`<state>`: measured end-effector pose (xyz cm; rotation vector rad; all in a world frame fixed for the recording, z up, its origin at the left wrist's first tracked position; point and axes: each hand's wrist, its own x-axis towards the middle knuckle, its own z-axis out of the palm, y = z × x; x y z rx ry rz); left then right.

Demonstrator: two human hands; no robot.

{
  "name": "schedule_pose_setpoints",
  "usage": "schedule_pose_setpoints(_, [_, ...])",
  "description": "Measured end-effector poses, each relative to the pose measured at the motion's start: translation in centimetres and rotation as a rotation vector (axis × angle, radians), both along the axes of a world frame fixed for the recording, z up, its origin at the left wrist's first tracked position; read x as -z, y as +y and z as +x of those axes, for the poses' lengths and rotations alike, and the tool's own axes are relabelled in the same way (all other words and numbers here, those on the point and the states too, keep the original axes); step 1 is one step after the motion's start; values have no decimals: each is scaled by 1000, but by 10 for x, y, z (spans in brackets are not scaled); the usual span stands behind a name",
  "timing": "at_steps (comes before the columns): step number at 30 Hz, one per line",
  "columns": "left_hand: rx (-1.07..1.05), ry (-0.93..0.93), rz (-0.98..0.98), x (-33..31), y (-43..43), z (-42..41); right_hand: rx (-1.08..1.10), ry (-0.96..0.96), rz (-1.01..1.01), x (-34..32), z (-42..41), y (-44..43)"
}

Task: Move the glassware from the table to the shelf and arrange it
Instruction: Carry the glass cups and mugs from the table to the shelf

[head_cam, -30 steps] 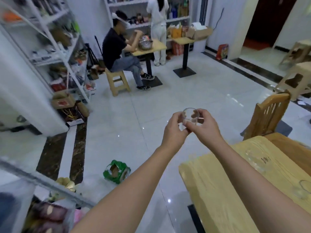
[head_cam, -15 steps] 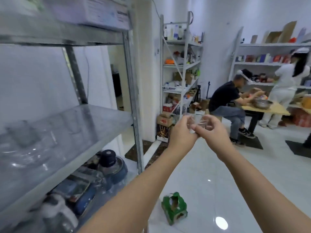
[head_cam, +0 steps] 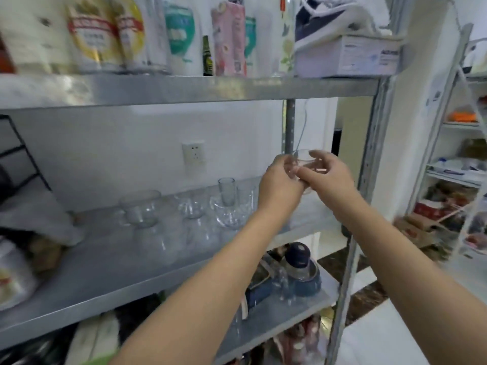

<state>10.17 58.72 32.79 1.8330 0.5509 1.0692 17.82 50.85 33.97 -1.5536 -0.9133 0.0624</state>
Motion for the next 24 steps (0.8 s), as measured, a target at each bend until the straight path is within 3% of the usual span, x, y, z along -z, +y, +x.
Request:
schedule_pose_setpoints(10, [-355, 46, -41, 14, 82, -115, -364, 111, -39, 14, -97, 97])
schedule_pose_setpoints(24, [-443, 149, -115, 93, 130, -157, -438, 165, -261, 87, -145, 140])
